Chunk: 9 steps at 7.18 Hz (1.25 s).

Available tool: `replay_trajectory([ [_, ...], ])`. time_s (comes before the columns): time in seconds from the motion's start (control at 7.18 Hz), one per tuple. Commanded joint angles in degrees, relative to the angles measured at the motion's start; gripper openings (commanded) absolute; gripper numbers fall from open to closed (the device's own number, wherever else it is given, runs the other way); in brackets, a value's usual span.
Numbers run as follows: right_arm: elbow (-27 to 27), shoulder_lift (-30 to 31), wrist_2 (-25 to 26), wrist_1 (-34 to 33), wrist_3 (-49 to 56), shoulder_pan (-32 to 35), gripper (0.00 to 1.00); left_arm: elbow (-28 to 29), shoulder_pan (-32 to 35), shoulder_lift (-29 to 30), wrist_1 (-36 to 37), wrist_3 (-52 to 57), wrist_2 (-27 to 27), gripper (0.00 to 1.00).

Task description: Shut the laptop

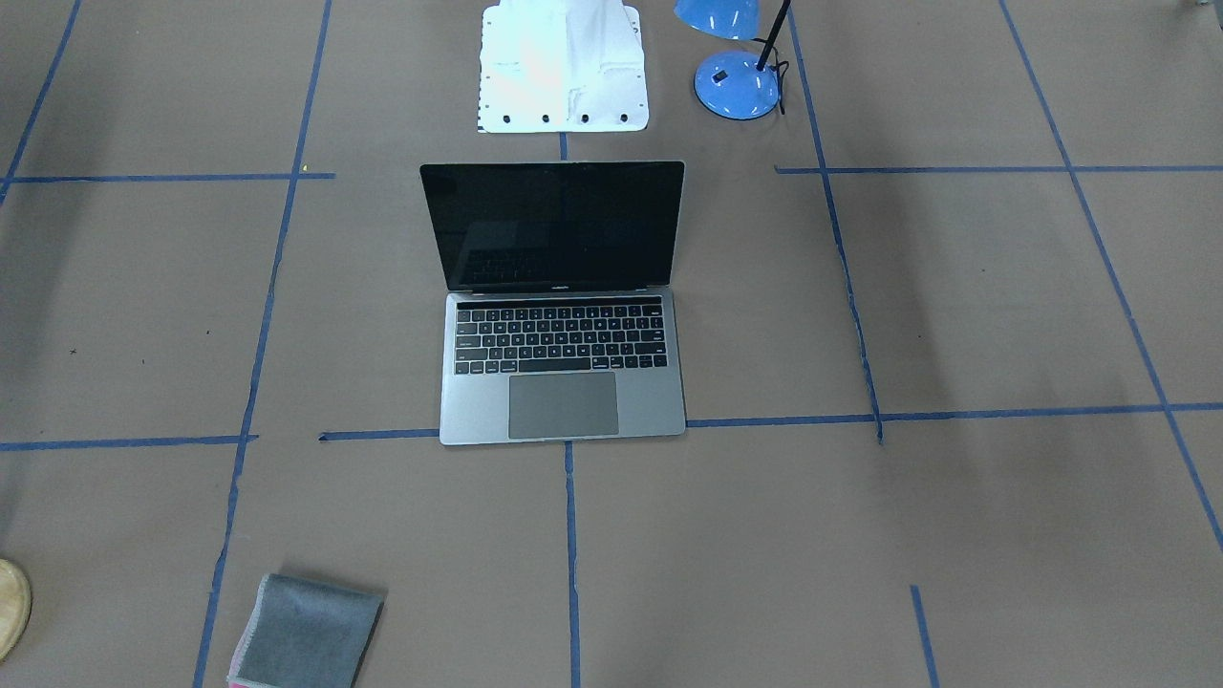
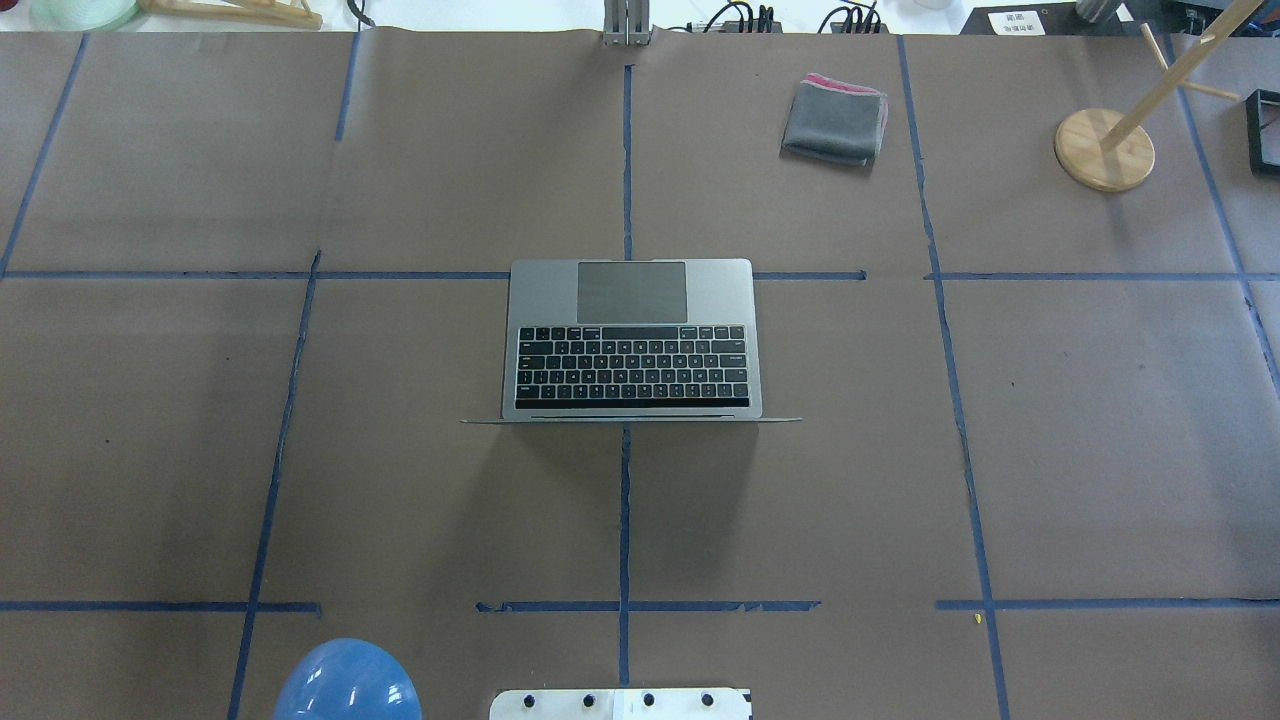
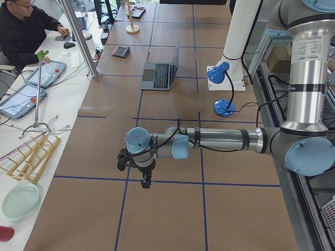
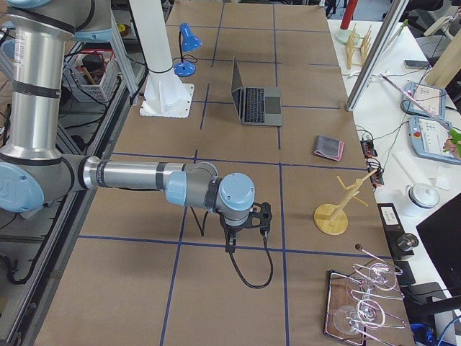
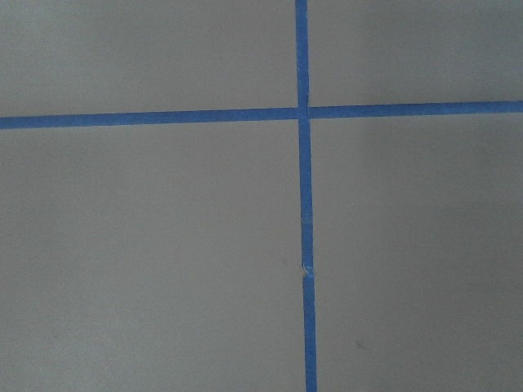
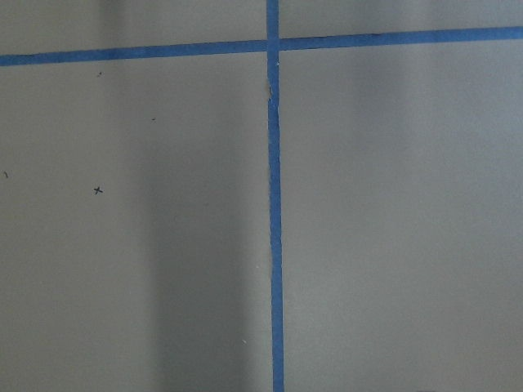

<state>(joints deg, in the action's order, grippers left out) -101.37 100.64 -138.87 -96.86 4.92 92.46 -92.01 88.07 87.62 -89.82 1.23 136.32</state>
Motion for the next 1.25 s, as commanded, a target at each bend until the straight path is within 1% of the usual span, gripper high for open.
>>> replay_trajectory([
  [0.0,-0.2,-0.4,0.1,0.2,0.4,0.7,1.0,0.1,0.0,0.0,0.0,0.0,0.0,1.0],
  [1.11,-0.6,-0.7,0.2,0.3,-0.2,0.7,1.0,0.0,0.0,0.1,-0.5,0.0,0.0,1.0],
])
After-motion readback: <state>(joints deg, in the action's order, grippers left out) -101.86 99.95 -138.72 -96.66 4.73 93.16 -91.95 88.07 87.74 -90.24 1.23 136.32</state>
